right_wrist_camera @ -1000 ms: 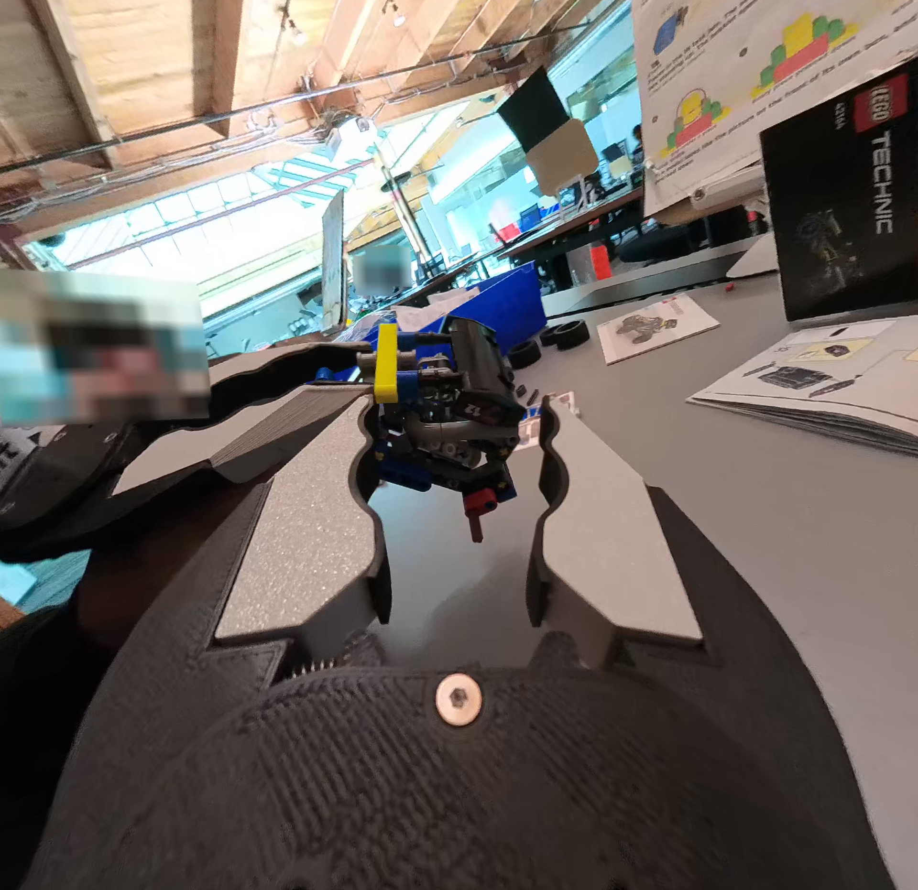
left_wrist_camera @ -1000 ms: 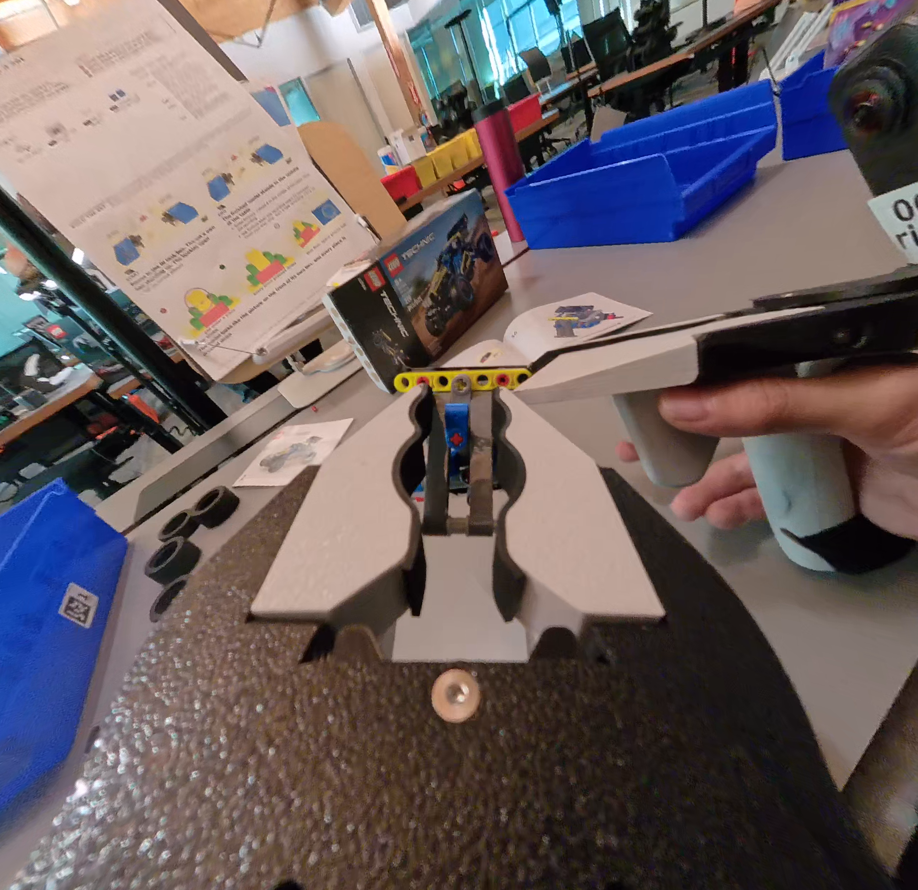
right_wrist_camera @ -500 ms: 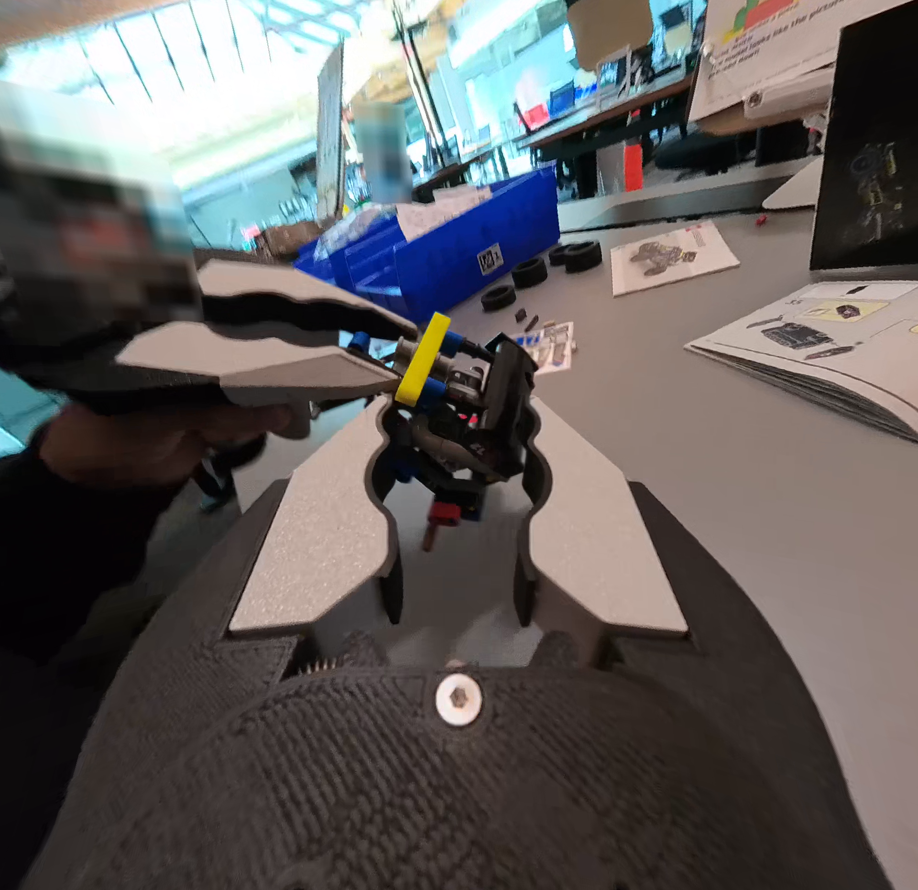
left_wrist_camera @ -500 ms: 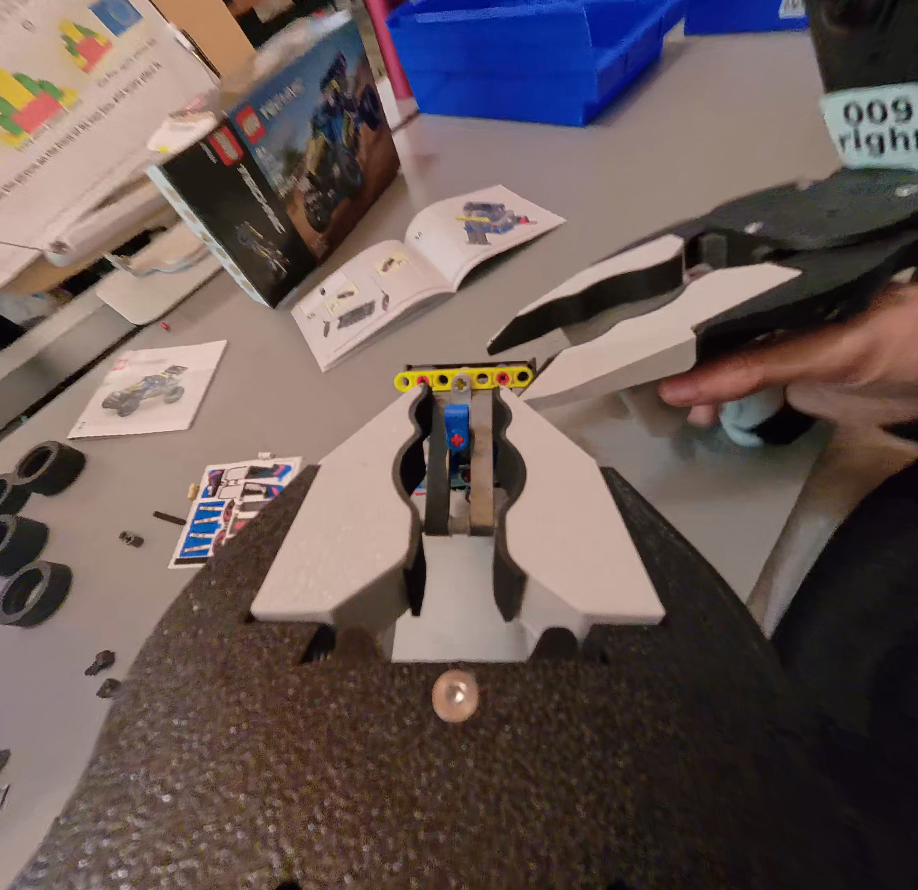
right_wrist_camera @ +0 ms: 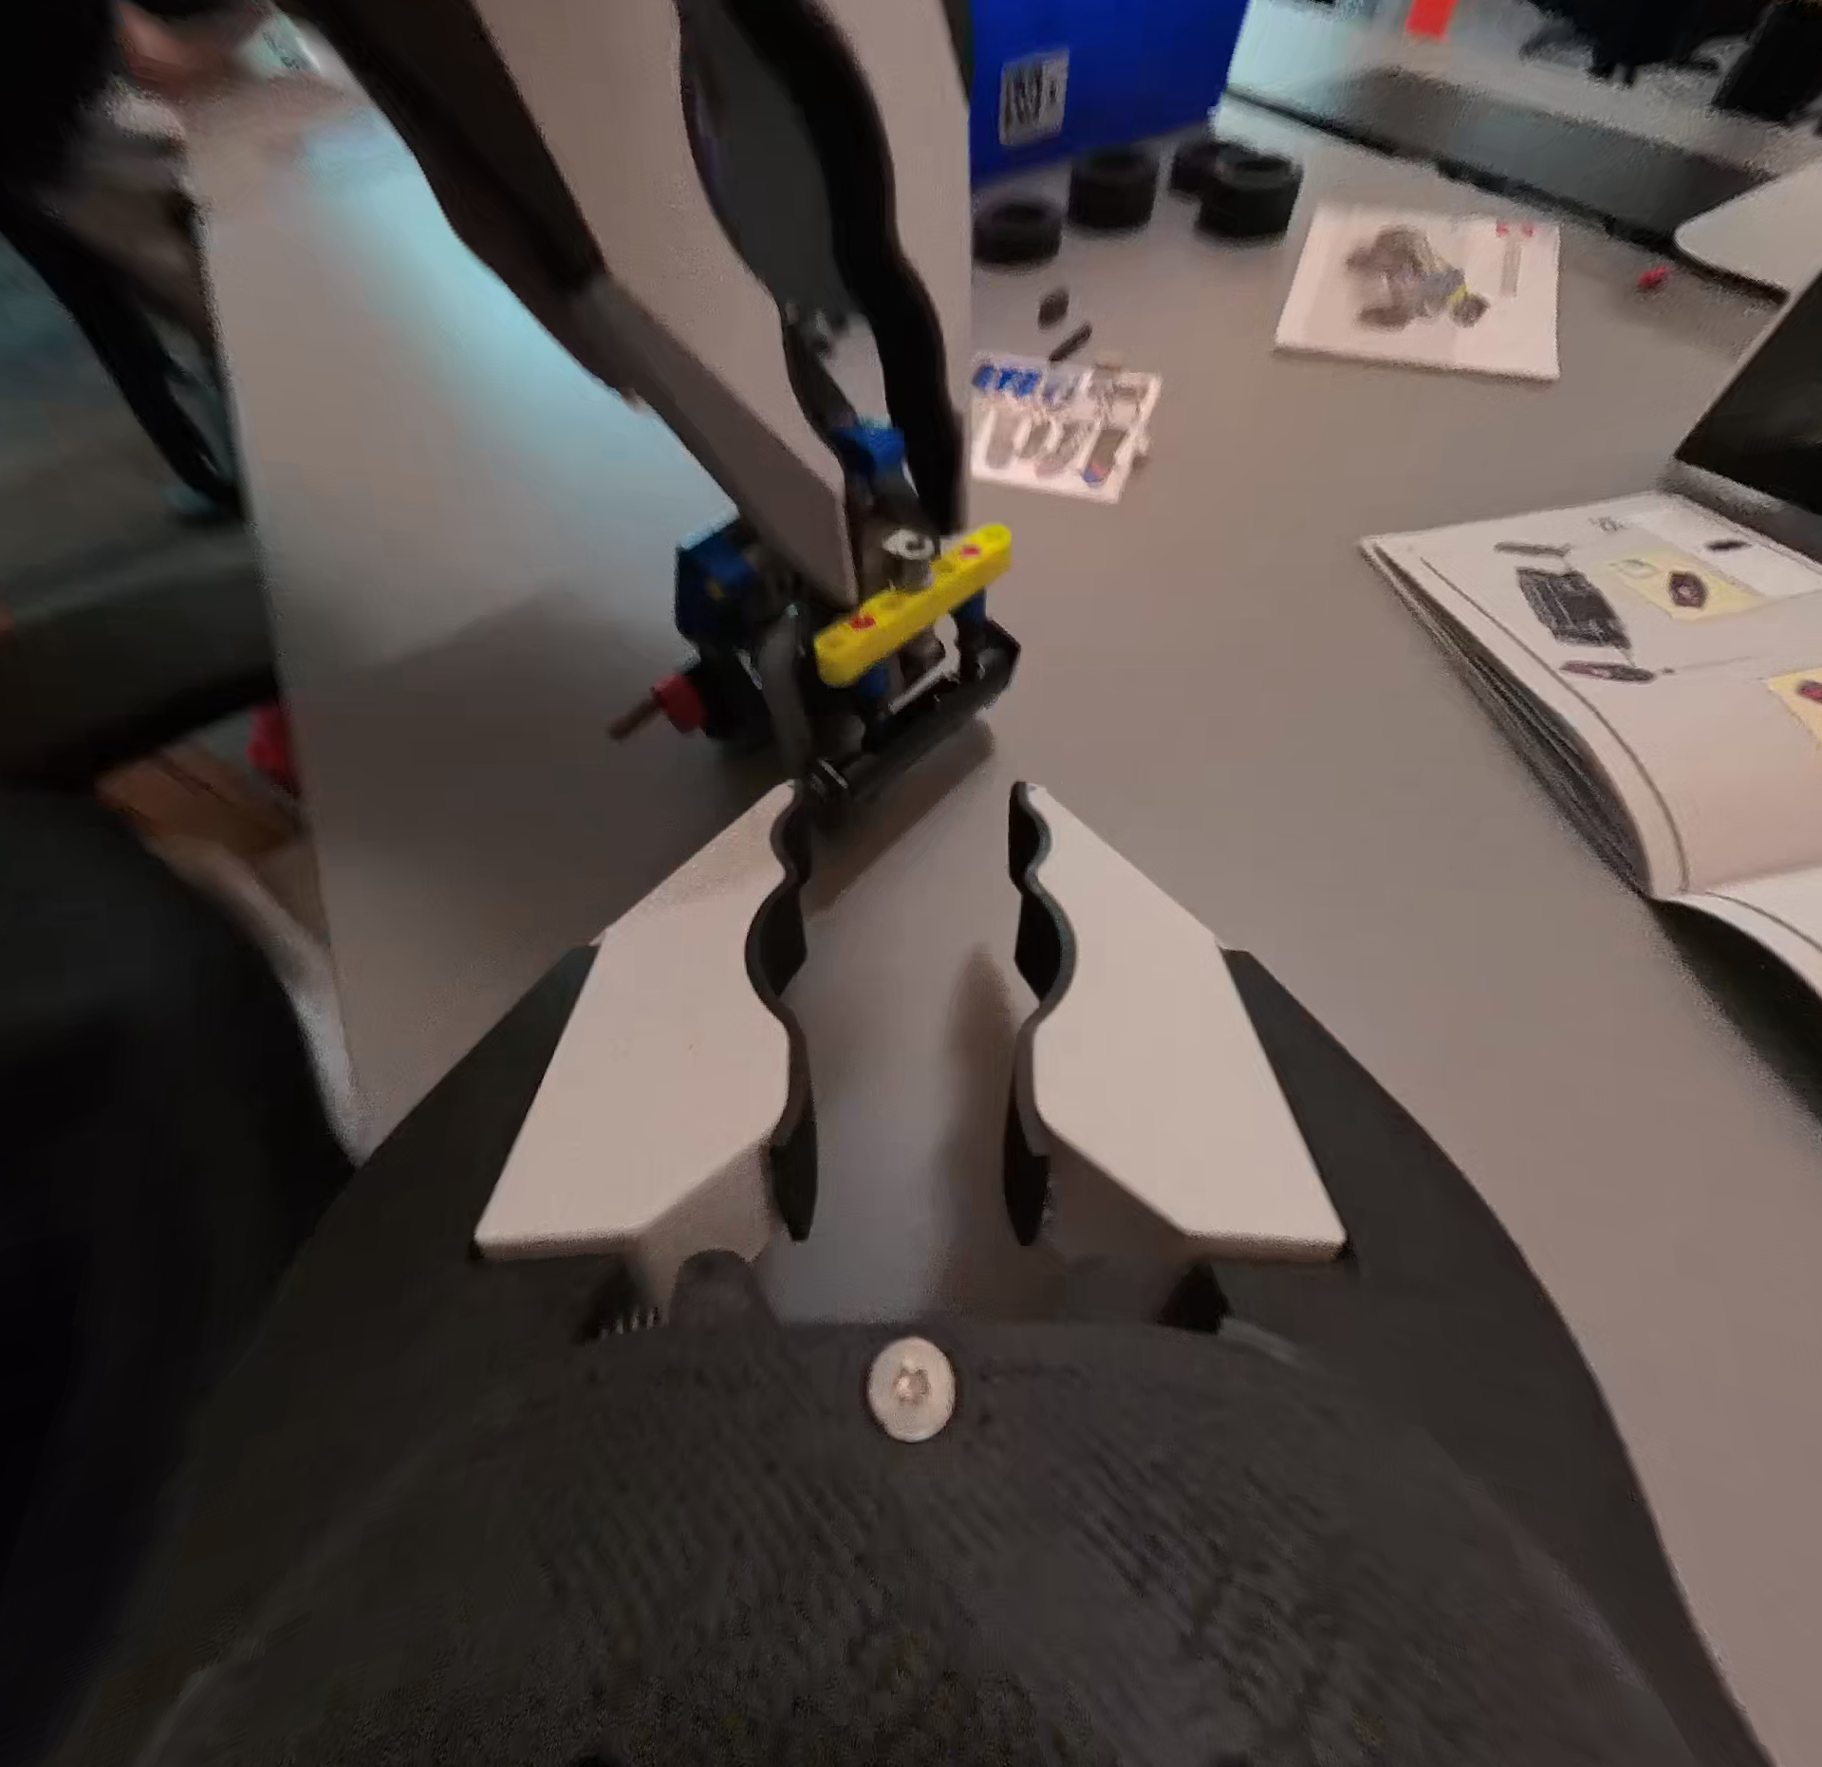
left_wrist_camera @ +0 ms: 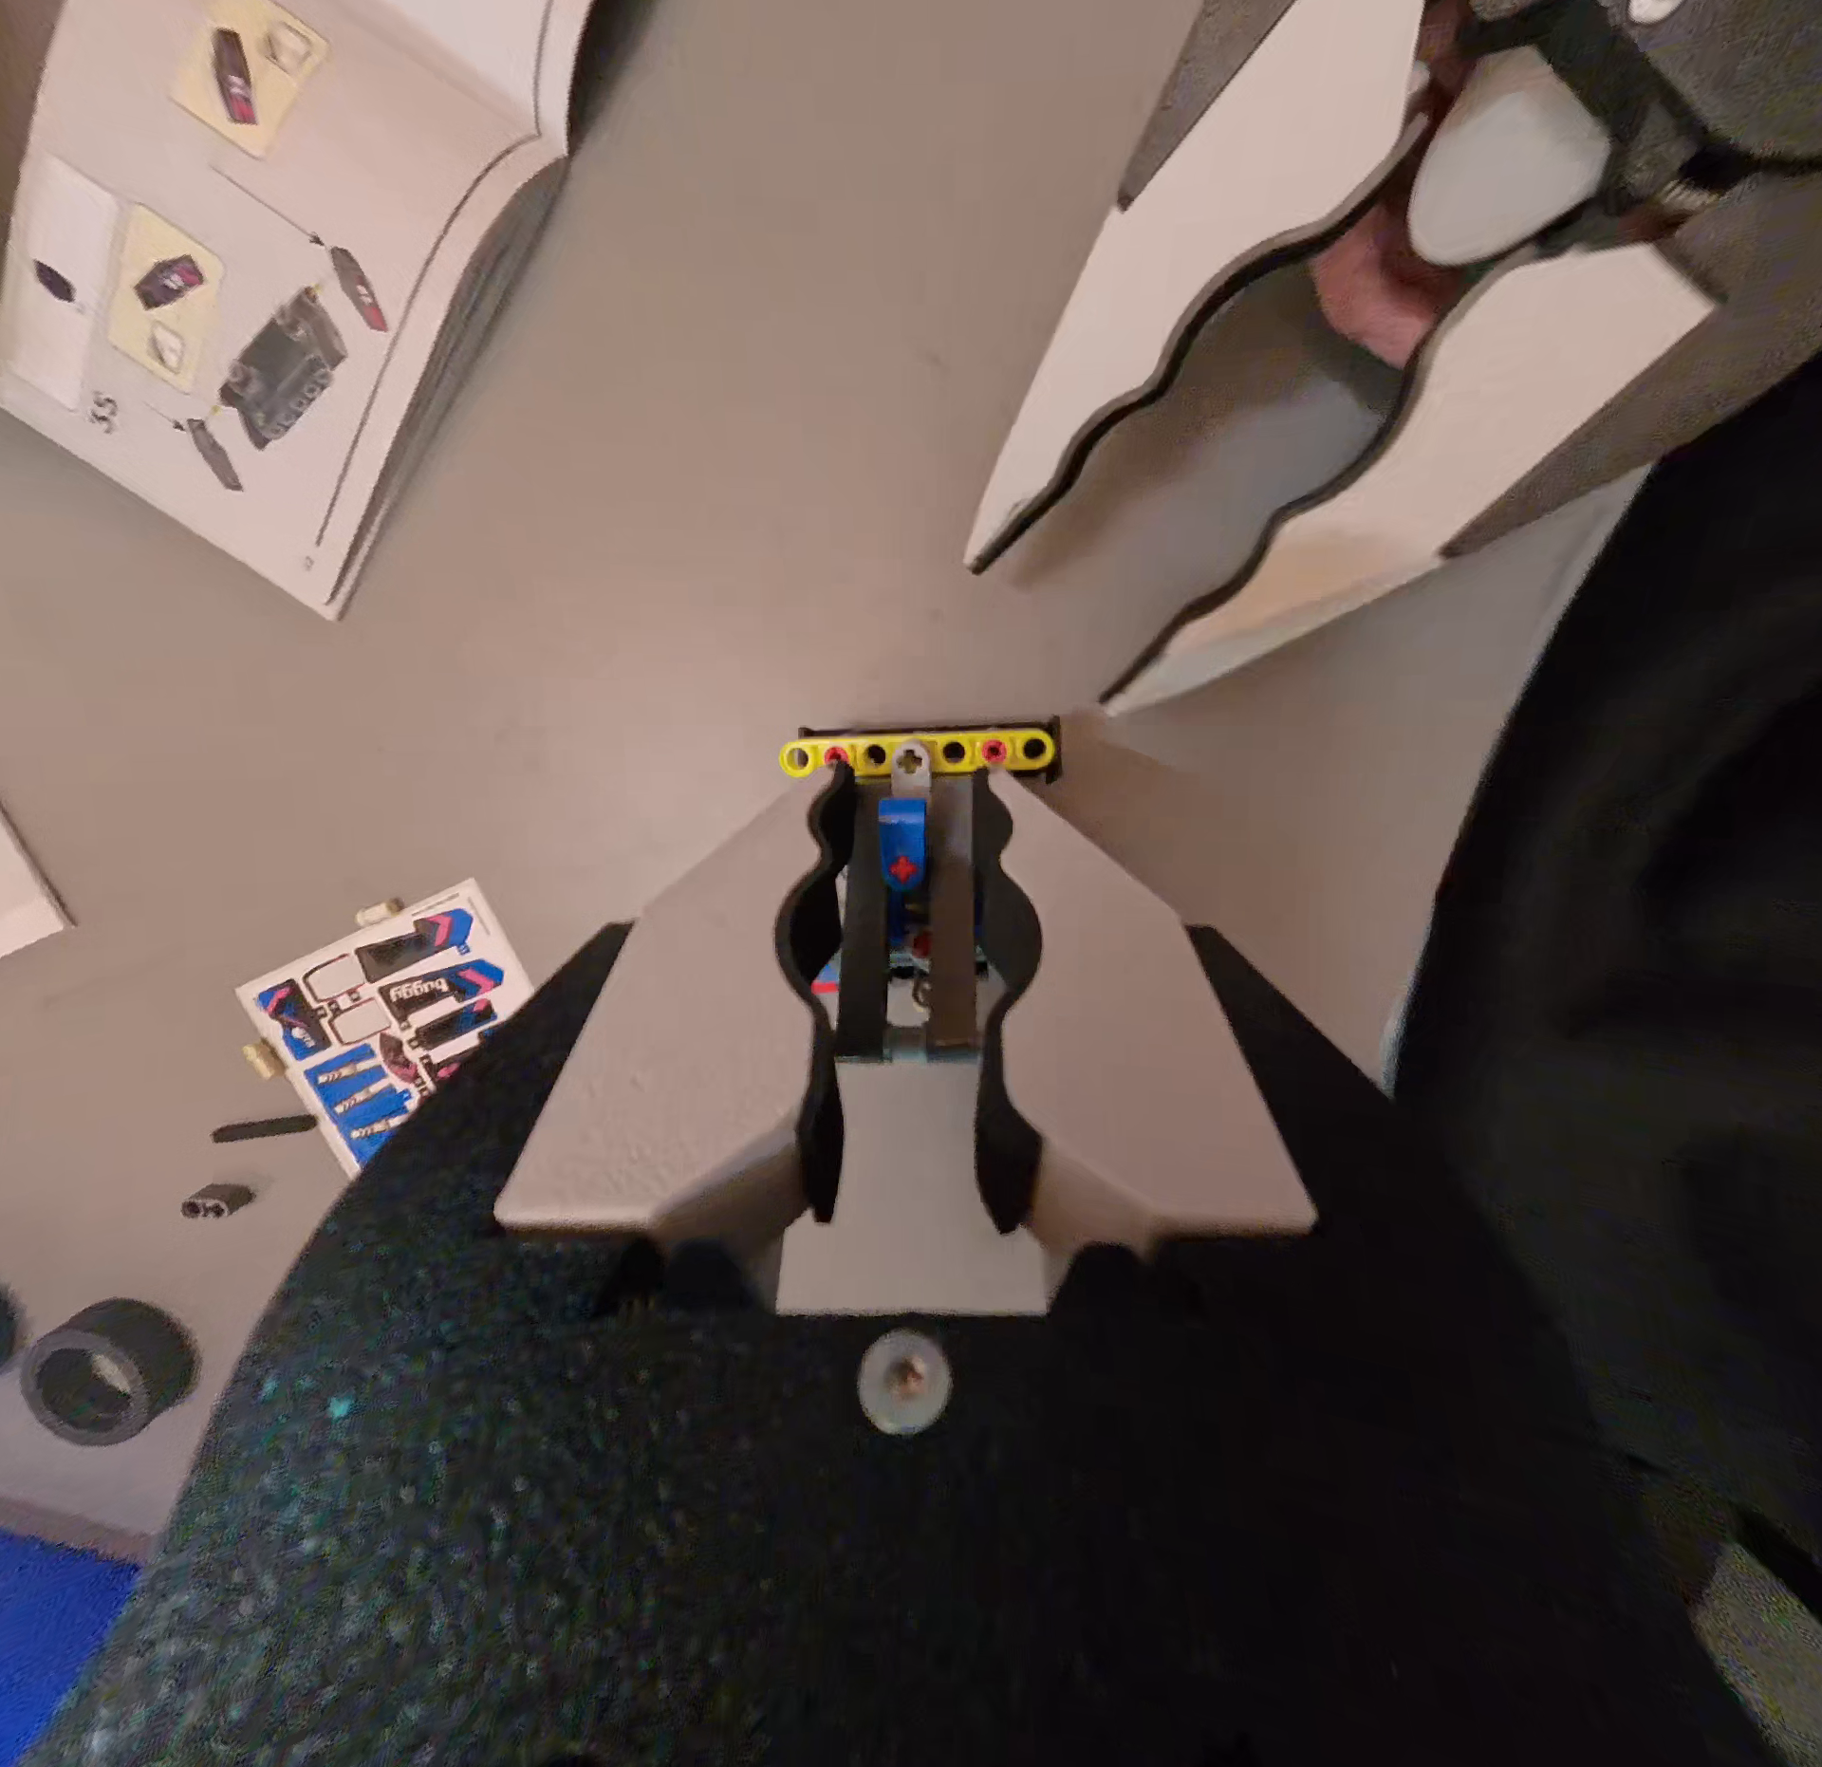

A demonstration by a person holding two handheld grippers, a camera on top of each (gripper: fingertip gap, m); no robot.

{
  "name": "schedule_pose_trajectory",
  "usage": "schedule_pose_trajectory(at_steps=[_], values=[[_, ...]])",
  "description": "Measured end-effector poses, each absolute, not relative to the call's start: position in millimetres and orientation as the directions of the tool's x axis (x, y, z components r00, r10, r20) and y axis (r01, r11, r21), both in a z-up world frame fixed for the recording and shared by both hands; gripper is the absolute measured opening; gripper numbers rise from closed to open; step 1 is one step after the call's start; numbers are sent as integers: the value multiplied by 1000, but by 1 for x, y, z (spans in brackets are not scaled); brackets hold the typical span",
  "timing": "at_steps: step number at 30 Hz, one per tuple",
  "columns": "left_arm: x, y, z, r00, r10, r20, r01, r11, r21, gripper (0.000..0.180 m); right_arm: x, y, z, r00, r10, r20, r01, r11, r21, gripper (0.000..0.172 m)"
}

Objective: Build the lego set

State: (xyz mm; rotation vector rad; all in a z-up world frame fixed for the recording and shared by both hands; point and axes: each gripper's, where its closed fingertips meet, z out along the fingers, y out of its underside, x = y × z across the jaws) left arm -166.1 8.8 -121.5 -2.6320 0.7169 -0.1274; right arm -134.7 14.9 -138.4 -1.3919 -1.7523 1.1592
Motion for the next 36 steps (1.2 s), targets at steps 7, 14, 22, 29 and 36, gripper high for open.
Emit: schedule_pose_trajectory(at_steps=[7,14,22,29,36], values=[[-166,10,-126,829,-559,-18,-534,-783,-320,20,-146,27,-137,-253,967,19,403,123,-907,35],[-152,25,-121,724,-675,-143,-661,-620,-421,20,-151,20,-124,-410,912,17,308,156,-939,49],[-143,33,-121,581,-796,-172,-766,-463,-445,20,-155,17,-127,-620,774,129,223,331,-917,67],[-141,33,-121,561,-814,-153,-777,-454,-436,20,-153,20,-128,-606,785,129,213,317,-924,58],[-140,34,-125,544,-829,-131,-816,-485,-314,21,-153,22,-134,-590,791,163,225,355,-907,58]])
